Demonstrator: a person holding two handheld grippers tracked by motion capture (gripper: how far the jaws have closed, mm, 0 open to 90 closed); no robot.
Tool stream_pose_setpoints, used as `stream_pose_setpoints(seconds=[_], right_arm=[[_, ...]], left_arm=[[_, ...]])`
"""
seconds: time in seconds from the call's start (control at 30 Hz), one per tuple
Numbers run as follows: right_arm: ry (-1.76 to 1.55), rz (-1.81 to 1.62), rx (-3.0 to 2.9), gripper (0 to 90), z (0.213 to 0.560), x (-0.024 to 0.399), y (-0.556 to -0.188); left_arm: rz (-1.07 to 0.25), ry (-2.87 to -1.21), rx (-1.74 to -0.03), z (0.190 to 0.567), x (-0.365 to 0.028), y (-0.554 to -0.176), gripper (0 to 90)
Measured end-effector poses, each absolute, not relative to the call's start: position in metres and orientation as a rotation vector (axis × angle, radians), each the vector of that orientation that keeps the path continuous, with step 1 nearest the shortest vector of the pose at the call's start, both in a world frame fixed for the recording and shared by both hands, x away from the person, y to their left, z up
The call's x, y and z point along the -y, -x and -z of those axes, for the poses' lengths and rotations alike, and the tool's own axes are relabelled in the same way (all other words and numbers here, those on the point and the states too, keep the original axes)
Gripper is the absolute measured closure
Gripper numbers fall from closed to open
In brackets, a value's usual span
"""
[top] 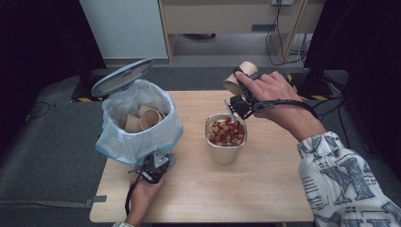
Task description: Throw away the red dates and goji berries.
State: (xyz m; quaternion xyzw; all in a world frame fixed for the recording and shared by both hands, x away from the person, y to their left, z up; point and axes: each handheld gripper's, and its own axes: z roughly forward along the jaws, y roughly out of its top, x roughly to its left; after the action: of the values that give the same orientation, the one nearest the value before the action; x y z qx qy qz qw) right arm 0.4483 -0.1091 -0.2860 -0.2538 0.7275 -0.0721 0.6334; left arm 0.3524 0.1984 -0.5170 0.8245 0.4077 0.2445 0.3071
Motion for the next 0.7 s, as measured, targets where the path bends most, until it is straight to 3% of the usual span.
stream_pose_setpoints(seconds=[0.07, 0.17, 0.23, 0.7], right_arm=[[0.552, 0.159, -1.656, 33.7, 0.291, 0.109, -0.450], [0.725, 0.294, -1.741, 33.7, 0.337, 0.102, -0.452], [0.739, 0.295, -1.746, 33.7, 0.348, 0.101, -0.451], [0.700, 0.269, -1.693, 33.6, 0.319, 0.103, -0.448]], left_arm=[[-0.647, -2.181, -1.079, 0.517, -0.198, -0.352, 89.7], [-0.646, -2.183, -1.079, 0.517, -0.198, -0.352, 89.7], [-0.644, -2.183, -1.078, 0.517, -0.199, -0.352, 89.6], [-0.644, -2.182, -1.078, 0.517, -0.199, -0.352, 89.6]])
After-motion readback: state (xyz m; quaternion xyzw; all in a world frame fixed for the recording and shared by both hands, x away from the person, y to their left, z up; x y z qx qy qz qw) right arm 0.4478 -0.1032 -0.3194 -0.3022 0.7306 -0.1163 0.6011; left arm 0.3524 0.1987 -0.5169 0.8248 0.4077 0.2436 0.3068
